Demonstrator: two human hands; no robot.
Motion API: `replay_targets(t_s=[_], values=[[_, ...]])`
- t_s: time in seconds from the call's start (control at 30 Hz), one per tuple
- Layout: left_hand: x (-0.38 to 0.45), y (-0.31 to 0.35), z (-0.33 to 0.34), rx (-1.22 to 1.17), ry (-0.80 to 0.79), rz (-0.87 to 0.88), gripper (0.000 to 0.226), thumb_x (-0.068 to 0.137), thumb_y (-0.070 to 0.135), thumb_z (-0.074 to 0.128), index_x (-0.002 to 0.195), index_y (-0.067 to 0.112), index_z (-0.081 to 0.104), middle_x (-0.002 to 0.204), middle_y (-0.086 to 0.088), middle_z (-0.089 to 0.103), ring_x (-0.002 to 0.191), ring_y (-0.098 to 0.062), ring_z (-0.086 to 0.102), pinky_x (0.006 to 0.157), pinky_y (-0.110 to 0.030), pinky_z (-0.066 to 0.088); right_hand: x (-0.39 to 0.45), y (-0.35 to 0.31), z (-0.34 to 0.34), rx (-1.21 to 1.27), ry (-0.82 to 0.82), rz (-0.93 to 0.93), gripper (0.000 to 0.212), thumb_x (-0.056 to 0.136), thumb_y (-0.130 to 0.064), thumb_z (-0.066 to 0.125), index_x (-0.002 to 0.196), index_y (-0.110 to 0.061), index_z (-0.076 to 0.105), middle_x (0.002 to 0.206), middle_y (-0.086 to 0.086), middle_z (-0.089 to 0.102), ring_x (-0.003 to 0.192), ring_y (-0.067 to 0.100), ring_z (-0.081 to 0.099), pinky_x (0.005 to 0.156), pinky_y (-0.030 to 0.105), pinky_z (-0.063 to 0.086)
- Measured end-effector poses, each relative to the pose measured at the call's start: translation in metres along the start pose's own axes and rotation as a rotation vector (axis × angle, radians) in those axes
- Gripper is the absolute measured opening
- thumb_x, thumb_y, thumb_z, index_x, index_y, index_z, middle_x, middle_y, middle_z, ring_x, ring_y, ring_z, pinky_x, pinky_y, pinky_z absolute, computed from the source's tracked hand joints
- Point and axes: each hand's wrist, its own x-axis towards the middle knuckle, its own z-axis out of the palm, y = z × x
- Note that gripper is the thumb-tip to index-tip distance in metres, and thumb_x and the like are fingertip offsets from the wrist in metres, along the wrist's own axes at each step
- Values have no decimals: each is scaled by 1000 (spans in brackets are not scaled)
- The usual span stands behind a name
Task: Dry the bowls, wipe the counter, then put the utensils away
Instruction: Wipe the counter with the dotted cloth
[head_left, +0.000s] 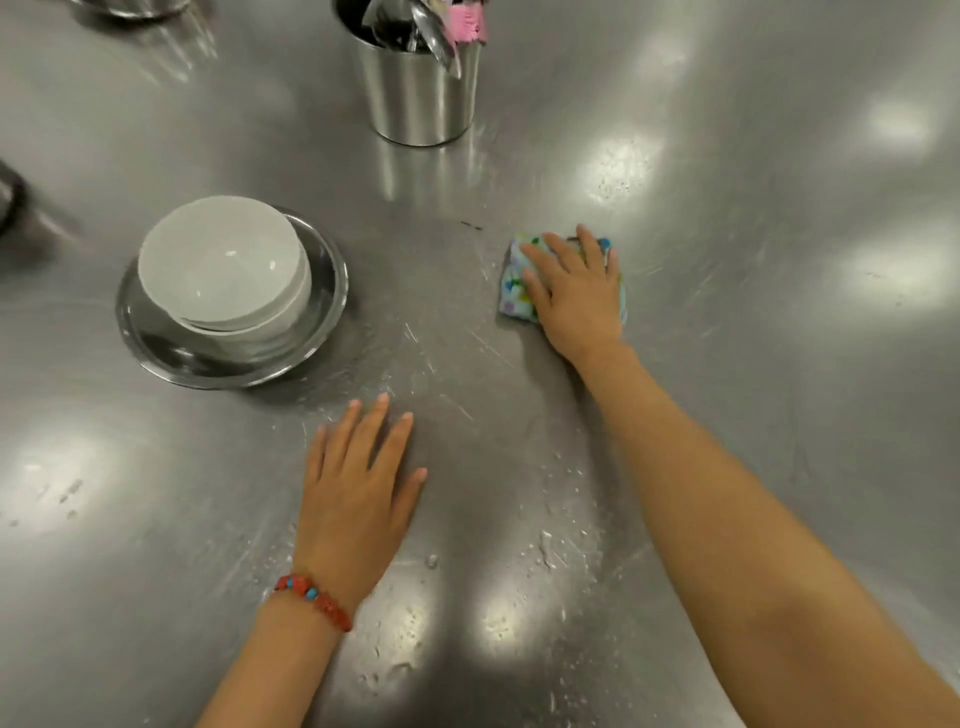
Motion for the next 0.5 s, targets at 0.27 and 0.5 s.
replay_targets(t_s=[0.27, 0.5], values=[[3, -23, 2, 40, -120, -19, 72, 94, 47, 4, 119, 4, 56, 128, -22, 54, 118, -43, 48, 94, -60, 36, -8, -35, 8, -23, 25, 39, 44, 98, -38, 28, 138, -24, 36, 149, 1, 33, 142, 27, 12, 114, 50, 1], [2, -30, 10, 57, -128, -14, 66, 95, 44, 7, 122, 7, 55, 131, -18, 53, 121, -39, 46, 97, -59, 32, 41, -42, 13, -29, -66, -1, 44, 98, -38, 24, 140, -25, 32, 151, 0, 29, 143, 26, 8, 115, 50, -1]])
